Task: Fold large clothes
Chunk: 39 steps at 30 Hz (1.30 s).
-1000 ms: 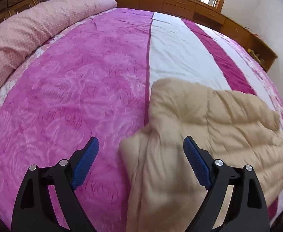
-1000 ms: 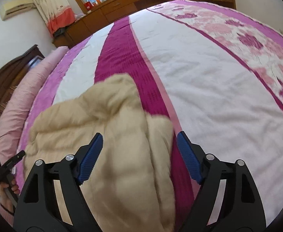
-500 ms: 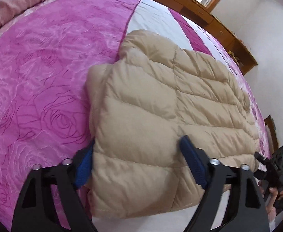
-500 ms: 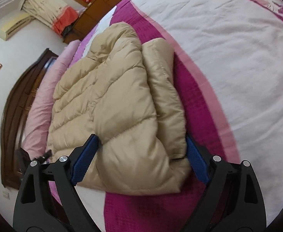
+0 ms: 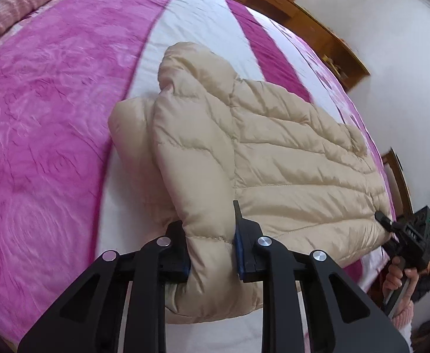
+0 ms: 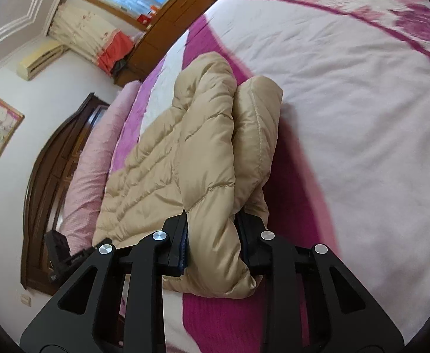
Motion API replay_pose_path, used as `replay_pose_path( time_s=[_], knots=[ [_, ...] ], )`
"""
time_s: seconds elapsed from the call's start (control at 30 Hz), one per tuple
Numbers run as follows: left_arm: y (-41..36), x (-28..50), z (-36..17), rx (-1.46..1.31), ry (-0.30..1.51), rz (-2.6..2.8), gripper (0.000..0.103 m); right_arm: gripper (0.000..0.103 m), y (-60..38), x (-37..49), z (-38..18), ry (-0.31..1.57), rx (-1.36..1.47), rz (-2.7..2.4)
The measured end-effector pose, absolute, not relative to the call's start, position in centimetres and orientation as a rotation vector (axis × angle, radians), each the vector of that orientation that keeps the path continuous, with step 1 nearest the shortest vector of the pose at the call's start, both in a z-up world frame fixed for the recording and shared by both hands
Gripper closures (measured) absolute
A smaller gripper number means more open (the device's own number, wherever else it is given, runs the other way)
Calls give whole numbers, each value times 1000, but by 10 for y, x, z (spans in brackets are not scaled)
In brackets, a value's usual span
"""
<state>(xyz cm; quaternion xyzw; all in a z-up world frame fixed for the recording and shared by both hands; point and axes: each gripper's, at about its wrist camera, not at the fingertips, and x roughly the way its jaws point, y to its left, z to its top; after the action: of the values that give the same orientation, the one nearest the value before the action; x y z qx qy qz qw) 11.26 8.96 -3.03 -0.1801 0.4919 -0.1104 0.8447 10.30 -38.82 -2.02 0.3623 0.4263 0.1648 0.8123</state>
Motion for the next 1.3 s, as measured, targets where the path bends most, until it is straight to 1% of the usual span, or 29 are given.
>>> replay_pose_path(
  time_s=[0.07,0.13,0.17,0.2,0.23,0.27,0.3,0.33,0.37,0.4,0.43,0.5,0.67,0.77,0.97,1.0,1.03,1.07,1.1,1.13,1.17,1.2,1.3],
  knots=[
    [76,106,-33,-345,1063,-251,78,76,-400,89,-19,916,774,323],
    [65,104,-35,-290,1070,-249,72,75,-406,80,-21,930,764,298],
    [59,106,-37,-239,1067,-234,66,74,-408,76,-25,940,760,288],
    [56,107,-37,-200,1067,-220,62,71,-408,76,-30,952,761,282],
    [53,107,-37,-170,1071,-213,61,67,-408,75,-34,961,767,272],
    [52,108,-36,-158,1076,-207,57,64,-409,75,-36,967,771,263],
    [53,107,-33,-147,1077,-197,51,59,-409,75,-38,970,773,255],
    [53,105,-26,-121,1064,-178,48,56,-409,75,-39,969,776,246],
    [53,103,-20,-99,1049,-164,41,55,-408,78,-38,968,780,248],
    [53,99,-10,-59,1018,-141,36,52,-409,78,-39,966,783,252],
    [51,94,-3,-36,1000,-132,34,46,-409,79,-39,961,788,262],
    [48,88,13,1,972,-125,32,43,-412,81,-40,949,804,279],
    [17,90,25,14,973,-207,32,39,-418,86,-54,945,860,303],
    [-10,94,16,13,1003,-271,32,39,-422,87,-56,939,883,314],
    [-70,98,-1,75,1007,-384,32,39,-429,85,-60,933,903,338],
    [-76,99,-4,94,1008,-399,35,42,-432,82,-63,926,908,347],
    [-85,101,-11,135,1016,-408,39,52,-434,81,-63,916,914,355],
    [-91,103,-17,166,1026,-408,49,56,-438,78,-65,909,923,365],
    [-94,104,-22,187,1034,-411,54,63,-442,75,-67,902,938,377],
    [-98,106,-26,202,1041,-417,57,69,-444,72,-64,891,946,389],
    [-103,108,-31,228,1049,-432,63,71,-445,70,-60,882,941,396],
    [-107,109,-34,244,1055,-438,66,74,-446,67,-56,874,935,403],
    [-115,116,-43,273,1083,-442,70,77,-442,60,-37,843,924,437]
  ],
)
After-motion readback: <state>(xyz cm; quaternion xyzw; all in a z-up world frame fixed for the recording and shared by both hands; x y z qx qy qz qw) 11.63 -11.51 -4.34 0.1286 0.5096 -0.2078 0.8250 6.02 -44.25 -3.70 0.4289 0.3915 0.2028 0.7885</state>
